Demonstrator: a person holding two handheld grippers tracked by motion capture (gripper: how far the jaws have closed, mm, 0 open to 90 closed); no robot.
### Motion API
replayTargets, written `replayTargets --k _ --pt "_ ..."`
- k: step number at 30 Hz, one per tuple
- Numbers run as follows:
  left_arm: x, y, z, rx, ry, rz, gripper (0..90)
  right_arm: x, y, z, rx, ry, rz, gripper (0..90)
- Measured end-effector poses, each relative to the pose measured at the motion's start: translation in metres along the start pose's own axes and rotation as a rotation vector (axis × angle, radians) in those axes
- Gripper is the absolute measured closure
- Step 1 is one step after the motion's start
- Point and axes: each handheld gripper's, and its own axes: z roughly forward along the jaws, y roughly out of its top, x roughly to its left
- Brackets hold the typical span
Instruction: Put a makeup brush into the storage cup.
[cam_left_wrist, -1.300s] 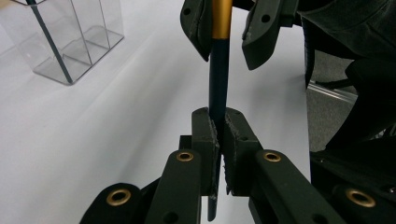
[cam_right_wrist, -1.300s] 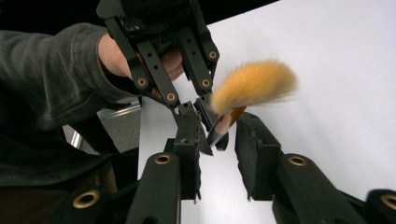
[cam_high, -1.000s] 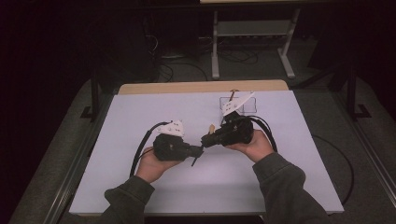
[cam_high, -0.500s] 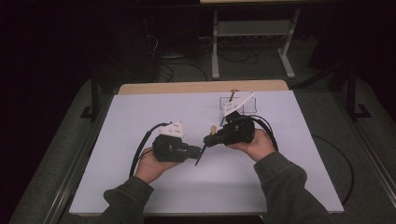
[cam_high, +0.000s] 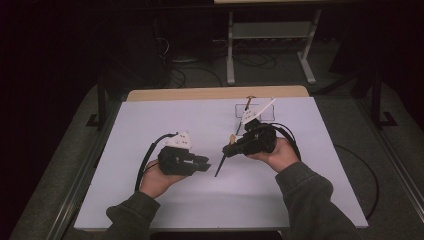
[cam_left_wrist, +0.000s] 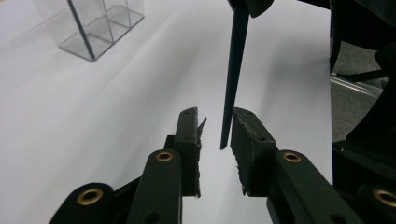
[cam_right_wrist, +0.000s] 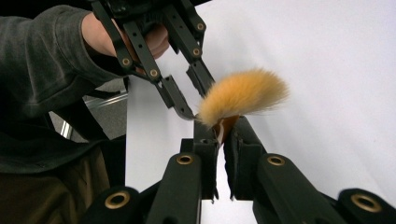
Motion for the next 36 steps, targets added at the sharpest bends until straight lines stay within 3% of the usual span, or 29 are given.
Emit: replayTargets --k 22,36 --pt "0.006 -0.016 -0.013 -0.003 0.082 -0.040 58.4 -0.006 -0.004 -0.006 0.026 -0.027 0.011 82.5" --pt "0.008 -0.031 -0.022 0.002 0.134 -0.062 53.8 -0.010 -0.003 -0.021 0.035 -0.062 0.020 82.5"
